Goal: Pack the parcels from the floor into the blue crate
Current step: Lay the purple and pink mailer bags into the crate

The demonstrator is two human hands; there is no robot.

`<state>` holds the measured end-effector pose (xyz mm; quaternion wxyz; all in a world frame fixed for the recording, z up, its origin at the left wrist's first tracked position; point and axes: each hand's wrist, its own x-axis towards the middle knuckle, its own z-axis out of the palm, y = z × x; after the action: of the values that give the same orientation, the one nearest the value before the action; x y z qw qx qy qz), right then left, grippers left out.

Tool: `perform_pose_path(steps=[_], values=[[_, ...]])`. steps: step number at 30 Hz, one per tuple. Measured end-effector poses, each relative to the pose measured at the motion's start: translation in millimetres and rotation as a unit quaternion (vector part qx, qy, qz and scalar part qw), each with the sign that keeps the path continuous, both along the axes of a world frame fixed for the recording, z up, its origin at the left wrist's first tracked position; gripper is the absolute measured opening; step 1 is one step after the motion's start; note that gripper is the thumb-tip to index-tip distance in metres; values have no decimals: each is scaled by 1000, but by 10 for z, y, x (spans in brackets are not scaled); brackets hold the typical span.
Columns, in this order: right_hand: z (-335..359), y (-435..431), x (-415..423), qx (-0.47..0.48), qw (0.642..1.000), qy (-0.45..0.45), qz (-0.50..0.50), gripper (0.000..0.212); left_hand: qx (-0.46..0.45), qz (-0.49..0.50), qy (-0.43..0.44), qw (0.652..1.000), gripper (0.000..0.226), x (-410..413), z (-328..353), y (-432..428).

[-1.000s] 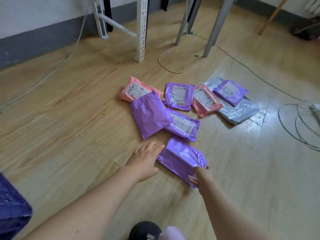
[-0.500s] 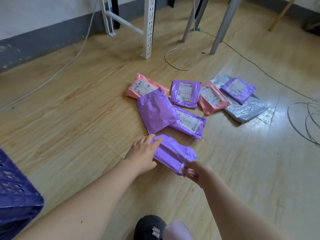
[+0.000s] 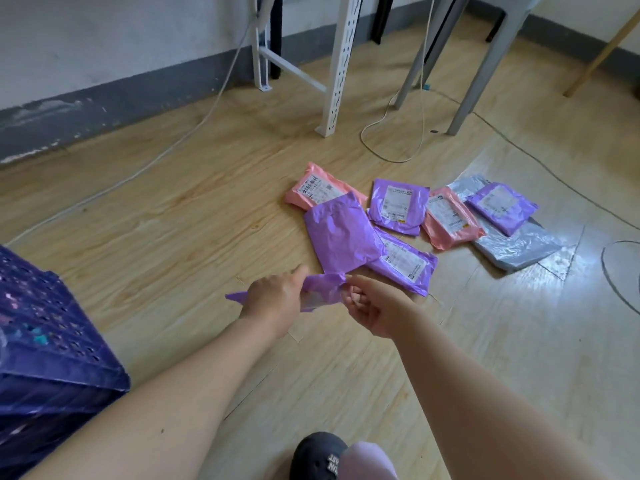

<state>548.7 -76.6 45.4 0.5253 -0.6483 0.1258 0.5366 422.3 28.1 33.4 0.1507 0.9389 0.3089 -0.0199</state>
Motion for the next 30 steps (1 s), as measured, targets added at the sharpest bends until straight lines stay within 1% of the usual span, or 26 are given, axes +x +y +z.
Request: perform_pose_path(steps=[2, 3, 6, 8, 11, 13, 15, 16, 18, 20, 23, 26, 30], values=[[-15, 100, -68, -4, 999, -26, 21, 25, -52, 94, -35, 994, 17, -90, 51, 98], [-36, 141, -104, -20, 998, -49, 40, 23, -89, 143, -62, 984, 15, -133, 63, 146], [-115, 268, -214, -63, 989, -97, 88, 10, -202, 254, -124, 938, 19, -266, 84, 302], [-151, 373, -297, -85, 984, -115, 110, 3, -250, 294, -154, 910, 23, -377, 79, 404], [-156, 524, -398, -94, 977, -138, 132, 4, -288, 325, -197, 879, 27, -515, 76, 503], [-120, 638, -519, -96, 973, -150, 149, 7, -302, 351, -220, 859, 28, -642, 110, 547], [-49, 729, -660, -84, 971, -148, 165, 16, -305, 369, -234, 846, 33, -771, 164, 580], [6, 781, -754, -74, 969, -151, 180, 23, -298, 372, -238, 846, 35, -861, 211, 605], [156, 880, -924, -53, 958, -176, 219, 34, -269, 359, -224, 865, 35, -1034, 334, 652], [374, 982, -1079, -31, 945, -222, 238, 41, -237, 338, -202, 888, 35, -1206, 493, 696], [758, 1147, -1294, 5, 918, -291, 268, 58, -185, 322, -193, 908, 36, -1451, 805, 769], [1157, 1267, -1569, 29, 879, -362, 308, 72, -149, 316, -206, 914, 39, -1739, 1155, 827], [1598, 1351, -1960, 49, 832, -457, 309, 73, -111, 306, -238, 915, 42, -2082, 1593, 863]])
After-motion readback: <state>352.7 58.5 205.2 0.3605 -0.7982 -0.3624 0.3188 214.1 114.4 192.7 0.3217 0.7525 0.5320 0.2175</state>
